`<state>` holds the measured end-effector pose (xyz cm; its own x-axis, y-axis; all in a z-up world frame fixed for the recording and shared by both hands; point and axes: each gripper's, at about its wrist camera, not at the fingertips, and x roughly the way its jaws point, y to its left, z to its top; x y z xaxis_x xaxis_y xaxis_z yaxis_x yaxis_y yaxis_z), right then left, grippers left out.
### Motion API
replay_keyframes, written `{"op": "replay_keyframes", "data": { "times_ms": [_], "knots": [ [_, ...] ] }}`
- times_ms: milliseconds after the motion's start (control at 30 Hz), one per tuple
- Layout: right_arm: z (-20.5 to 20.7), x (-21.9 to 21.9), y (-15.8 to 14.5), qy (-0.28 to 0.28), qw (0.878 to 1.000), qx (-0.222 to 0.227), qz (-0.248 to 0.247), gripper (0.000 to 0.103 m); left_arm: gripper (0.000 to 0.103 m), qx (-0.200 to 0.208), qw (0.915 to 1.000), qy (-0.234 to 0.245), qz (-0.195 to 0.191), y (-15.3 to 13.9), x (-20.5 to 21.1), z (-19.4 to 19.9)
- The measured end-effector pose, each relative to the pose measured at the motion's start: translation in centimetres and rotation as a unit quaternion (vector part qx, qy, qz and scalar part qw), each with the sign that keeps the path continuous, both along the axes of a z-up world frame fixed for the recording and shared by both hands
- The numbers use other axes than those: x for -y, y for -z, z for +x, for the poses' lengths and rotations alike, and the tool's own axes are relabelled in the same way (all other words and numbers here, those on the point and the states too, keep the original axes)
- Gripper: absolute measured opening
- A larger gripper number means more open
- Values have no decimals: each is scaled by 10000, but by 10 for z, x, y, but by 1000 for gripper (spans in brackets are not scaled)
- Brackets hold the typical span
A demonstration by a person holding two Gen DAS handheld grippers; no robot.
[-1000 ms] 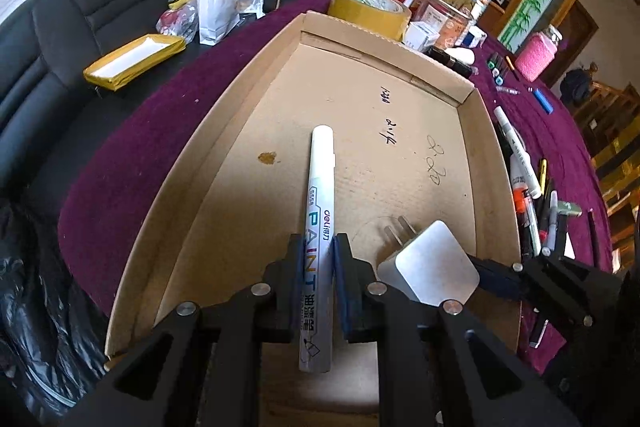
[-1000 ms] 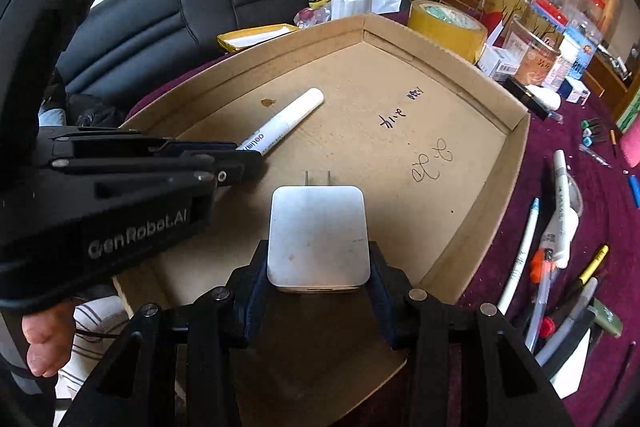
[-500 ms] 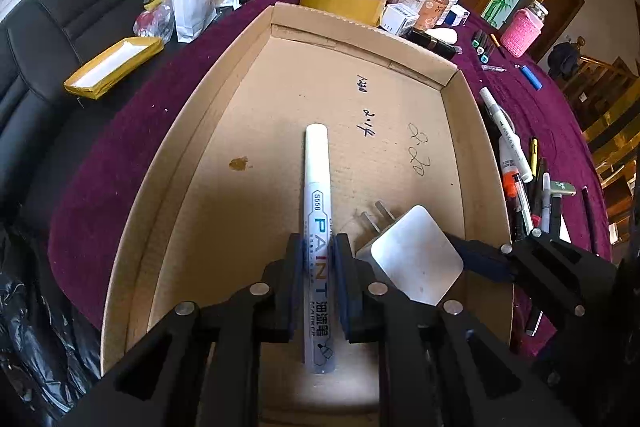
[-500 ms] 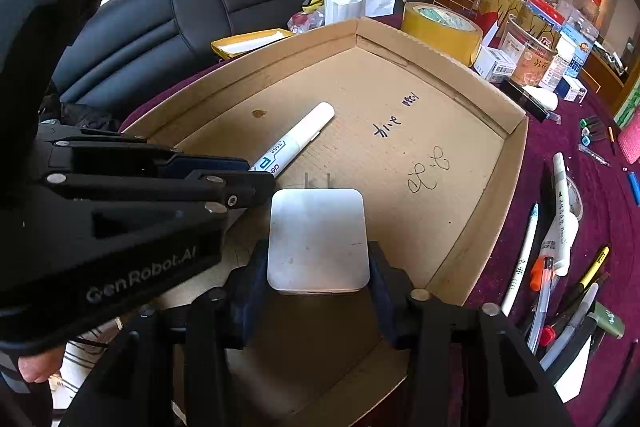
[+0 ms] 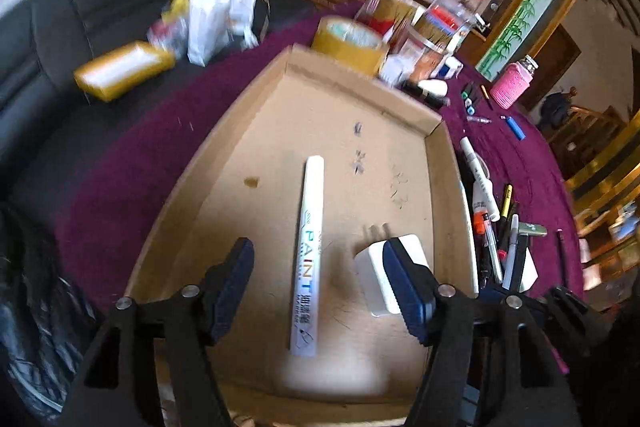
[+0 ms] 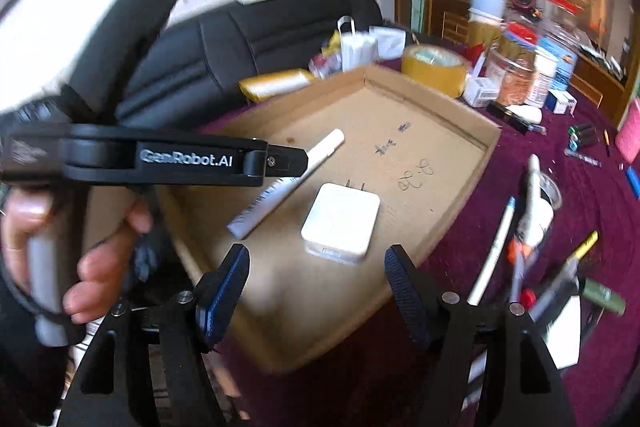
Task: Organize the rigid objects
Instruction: 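Move both grippers back over the scattered pens on the table, then grasp the black gold-label marker with the right gripper while the left grasps the black twin marker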
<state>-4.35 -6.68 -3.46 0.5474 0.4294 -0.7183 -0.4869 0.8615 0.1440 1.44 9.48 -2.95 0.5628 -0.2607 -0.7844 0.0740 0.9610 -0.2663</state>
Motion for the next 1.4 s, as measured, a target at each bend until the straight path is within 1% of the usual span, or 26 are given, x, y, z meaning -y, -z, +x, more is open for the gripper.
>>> {"op": "replay_keyframes", "data": {
  "times_ms": [33, 100, 167, 200, 267, 367, 467, 500, 633, 700, 767, 800, 833, 933, 1033, 1100, 1133, 1200, 1267, 1300, 1367, 1400],
  "knots": [
    [-5, 7, -3, 42, 9998, 21, 168, 76, 68, 148, 9998, -36, 83, -6, 4, -5],
    [-17, 32, -6, 251, 9981, 24, 555, 77, 77, 598, 9980, -48, 176, -23, 20, -22],
    [-31, 59, -7, 547, 9949, 35, 848, 76, 80, 909, 9958, 109, 81, -34, 40, -36],
    [-38, 70, -5, 663, 9932, 23, 961, 76, 81, 958, 9952, 204, 19, -37, 49, -40],
    [-51, 97, 1, 956, 9884, -45, 1182, 76, 81, 974, 9937, 543, -102, -39, 77, -50],
    [-67, 132, 12, 1401, 9809, -189, 1339, 75, 81, 964, 9908, 945, -129, -35, 110, -60],
    [-82, 157, 20, 1742, 9757, -229, 1306, 69, 81, 915, 9876, 1277, -9, -27, 143, -67],
    [-85, 164, 21, 1808, 9746, -234, 1304, 64, 81, 907, 9867, 1347, 18, -24, 148, -70],
    [-95, 186, 22, 2095, 9700, -141, 1227, 64, 81, 800, 9840, 1584, 150, -12, 168, -77],
    [-95, 195, 24, 2227, 9668, -192, 1238, 64, 81, 744, 9835, 1636, 198, -7, 174, -80],
    [-90, 202, 28, 2333, 9639, -273, 1253, 63, 79, 757, 9823, 1691, 268, -3, 175, -83],
    [-86, 203, 29, 2403, 9626, -316, 1210, 61, 75, 743, 9824, 1688, 296, 0, 175, -82],
    [-78, 205, 31, 2477, 9611, -388, 1160, 53, 75, 687, 9832, 1665, 280, 1, 173, -82],
    [-54, 213, 32, 2696, 9556, -562, 1049, 46, 75, 590, 9843, 1659, 88, 3, 167, -81],
    [-28, 226, 34, 2933, 9470, -770, 1059, 45, 75, 659, 9849, 1591, 174, 4, 165, -81],
    [-10, 234, 36, 3199, 9375, -954, 986, 45, 75, 618, 9852, 1594, 138, 5, 164, -81],
    [-5, 235, 37, 3237, 9364, -988, 922, 45, 75, 575, 9850, 1627, 89, 6, 162, -80],
    [7, 240, 39, 3446, 9284, -1094, 851, 45, 75, 552, 9844, 1668, 84, 7, 162, -79],
    [17, 243, 41, 3585, 9225, -1164, 828, 42, 75, 521, 9848, 1653, 98, 10, 163, -78],
    [19, 243, 42, 3653, 9201, -1172, 795, 41, 75, 500, 9848, 1664, 84, 10, 163, -78],
    [29, 238, 43, 3716, 9199, -1146, 513, 41, 75, 498, 9843, 1690, 48, 12, 164, -78],
    [34, 236, 46, 3712, 9199, -1192, 427, 35, 73, 506, 9836, 1726, 86, 13, 166, -77]
  ]
}}
